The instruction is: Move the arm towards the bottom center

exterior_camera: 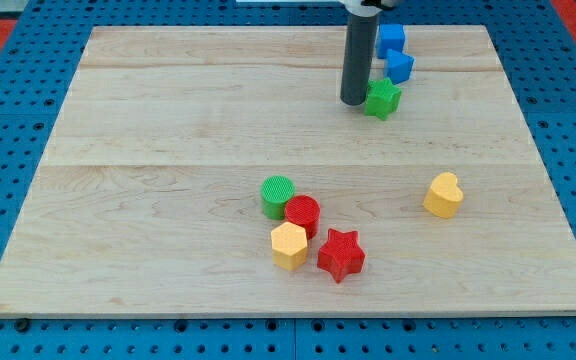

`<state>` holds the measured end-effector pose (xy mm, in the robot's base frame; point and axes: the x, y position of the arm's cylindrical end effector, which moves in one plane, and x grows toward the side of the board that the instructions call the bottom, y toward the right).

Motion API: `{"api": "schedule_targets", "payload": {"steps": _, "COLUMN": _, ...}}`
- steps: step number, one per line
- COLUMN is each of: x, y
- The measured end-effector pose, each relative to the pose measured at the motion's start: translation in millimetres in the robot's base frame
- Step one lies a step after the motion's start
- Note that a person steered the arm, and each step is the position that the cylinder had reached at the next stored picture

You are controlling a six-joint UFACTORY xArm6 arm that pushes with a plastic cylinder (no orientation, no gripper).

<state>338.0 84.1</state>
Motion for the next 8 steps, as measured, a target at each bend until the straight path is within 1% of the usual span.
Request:
{"api": "schedule_targets", "payload": {"steps": 2, "x": 1, "y": 25}}
{"api": "schedule_targets", "payload": {"steps": 3, "x": 33, "y": -4}}
{"api": "schedule_targets", "payload": {"steps": 4, "x": 79, "y": -25}}
{"api": "schedule_targets", "payload": {"steps": 6, "x": 107, "y": -64}}
{"api": "schedule_targets", "payload": {"steps": 7, "x": 112, "y": -146}}
{"api": "schedule_targets", "payload": {"steps": 8, "x": 161, "y": -229}}
